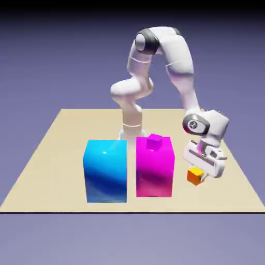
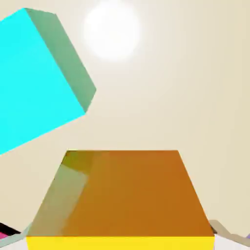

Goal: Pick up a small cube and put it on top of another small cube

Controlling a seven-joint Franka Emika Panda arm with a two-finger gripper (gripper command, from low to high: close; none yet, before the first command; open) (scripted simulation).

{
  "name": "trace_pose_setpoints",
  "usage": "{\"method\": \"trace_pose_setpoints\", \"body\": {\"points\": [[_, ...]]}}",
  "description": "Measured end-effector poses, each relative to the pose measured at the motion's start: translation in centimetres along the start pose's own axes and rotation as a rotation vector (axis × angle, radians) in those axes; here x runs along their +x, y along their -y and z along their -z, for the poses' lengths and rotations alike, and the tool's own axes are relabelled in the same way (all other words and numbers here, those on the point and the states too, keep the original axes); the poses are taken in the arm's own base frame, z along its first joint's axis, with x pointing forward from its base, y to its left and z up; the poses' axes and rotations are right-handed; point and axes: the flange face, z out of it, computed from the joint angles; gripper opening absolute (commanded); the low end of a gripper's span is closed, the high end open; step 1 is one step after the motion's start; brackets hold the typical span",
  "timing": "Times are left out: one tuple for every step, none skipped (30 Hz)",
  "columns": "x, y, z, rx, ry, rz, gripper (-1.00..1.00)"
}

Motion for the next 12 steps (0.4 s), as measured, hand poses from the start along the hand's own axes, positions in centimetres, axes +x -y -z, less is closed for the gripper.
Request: {"method": "trace_pose_setpoints", "body": {"points": [[0.0, 1.1, 1.3, 0.009, 0.008, -0.032, -1.0], [-0.1, 2.3, 2.5, 0.018, 0.018, -0.064, -1.0], [-0.3, 3.4, 3.7, 0.025, 0.03, -0.094, -1.0], [-0.5, 4.2, 4.5, 0.028, 0.037, -0.113, -1.0], [-0.5, 4.2, 4.5, 0.028, 0.037, -0.113, -1.0], [-0.3, 4.3, 2.9, 0.026, 0.038, -0.114, -1.0], [-0.2, 4.4, 1.3, 0.025, 0.038, -0.115, -1.0], [-0.1, 4.6, -0.4, 0.025, 0.038, -0.115, -1.0], [-0.1, 4.8, -2.0, 0.027, 0.038, -0.113, -1.0], [-0.1, 4.9, -2.4, 0.027, 0.037, -0.113, 1.0], [-0.1, 4.9, -2.3, 0.026, 0.037, -0.113, 1.0], [-0.1, 4.9, -2.3, 0.026, 0.037, -0.113, 1.0]]}}
